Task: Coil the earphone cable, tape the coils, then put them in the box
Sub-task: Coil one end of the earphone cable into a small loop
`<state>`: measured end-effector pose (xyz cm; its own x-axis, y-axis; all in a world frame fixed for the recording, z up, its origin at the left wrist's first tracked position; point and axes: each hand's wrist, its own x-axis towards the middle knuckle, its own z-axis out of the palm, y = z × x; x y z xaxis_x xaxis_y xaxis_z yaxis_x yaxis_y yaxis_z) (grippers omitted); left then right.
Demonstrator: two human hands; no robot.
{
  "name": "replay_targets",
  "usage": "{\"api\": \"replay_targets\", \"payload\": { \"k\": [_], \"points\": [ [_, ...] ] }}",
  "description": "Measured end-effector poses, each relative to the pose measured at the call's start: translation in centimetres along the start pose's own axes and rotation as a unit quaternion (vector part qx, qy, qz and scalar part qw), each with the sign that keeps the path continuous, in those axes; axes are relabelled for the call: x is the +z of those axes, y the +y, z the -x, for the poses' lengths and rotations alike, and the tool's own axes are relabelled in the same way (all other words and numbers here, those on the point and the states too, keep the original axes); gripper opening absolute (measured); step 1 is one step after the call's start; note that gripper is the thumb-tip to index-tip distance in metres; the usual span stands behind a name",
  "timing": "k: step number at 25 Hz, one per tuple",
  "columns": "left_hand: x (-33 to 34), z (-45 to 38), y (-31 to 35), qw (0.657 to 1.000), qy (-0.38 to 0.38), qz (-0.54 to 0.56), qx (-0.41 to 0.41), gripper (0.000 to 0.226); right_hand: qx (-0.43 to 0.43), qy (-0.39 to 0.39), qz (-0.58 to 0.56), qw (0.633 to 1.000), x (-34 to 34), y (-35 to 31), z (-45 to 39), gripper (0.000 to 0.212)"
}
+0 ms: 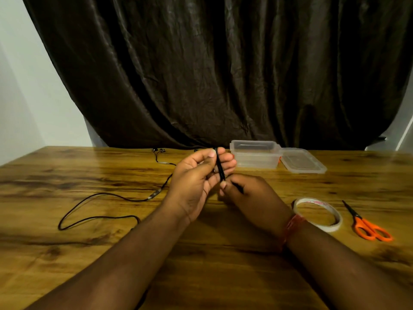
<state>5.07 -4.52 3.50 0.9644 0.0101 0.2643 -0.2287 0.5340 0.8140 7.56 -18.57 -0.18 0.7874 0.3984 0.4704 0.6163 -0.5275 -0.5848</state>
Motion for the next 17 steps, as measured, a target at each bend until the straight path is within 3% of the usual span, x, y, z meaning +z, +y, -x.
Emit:
{"api": "replay_targets", "payload": {
  "k": [4,9,14,17],
  "points": [
    [-0.6,-0.4,-0.1,0.997,0.044,-0.047,0.041,0.02,-0.05,-0.038,0.101,0.993,0.1,-0.2,0.3,0.024],
    [-1.1,-0.7,-1.5,0.96,0.039,-0.263,0.083,0.018,-0.108,-0.012,0.169,0.98,-0.4,-0.8,0.3,0.017],
    [-1.7,-0.6,-1.7,0.917,-0.029,-0.395,0.039,0.019,-0.118,0.06,0.194,0.972,-2.1,-0.9,0.1,0.026],
    [-1.4,-0.4,-1.8,0.934,-0.083,-0.346,-0.034,0.021,-0.111,0.09,0.189,0.972,-3.3,-0.3,-0.1,0.019]
  ]
}}
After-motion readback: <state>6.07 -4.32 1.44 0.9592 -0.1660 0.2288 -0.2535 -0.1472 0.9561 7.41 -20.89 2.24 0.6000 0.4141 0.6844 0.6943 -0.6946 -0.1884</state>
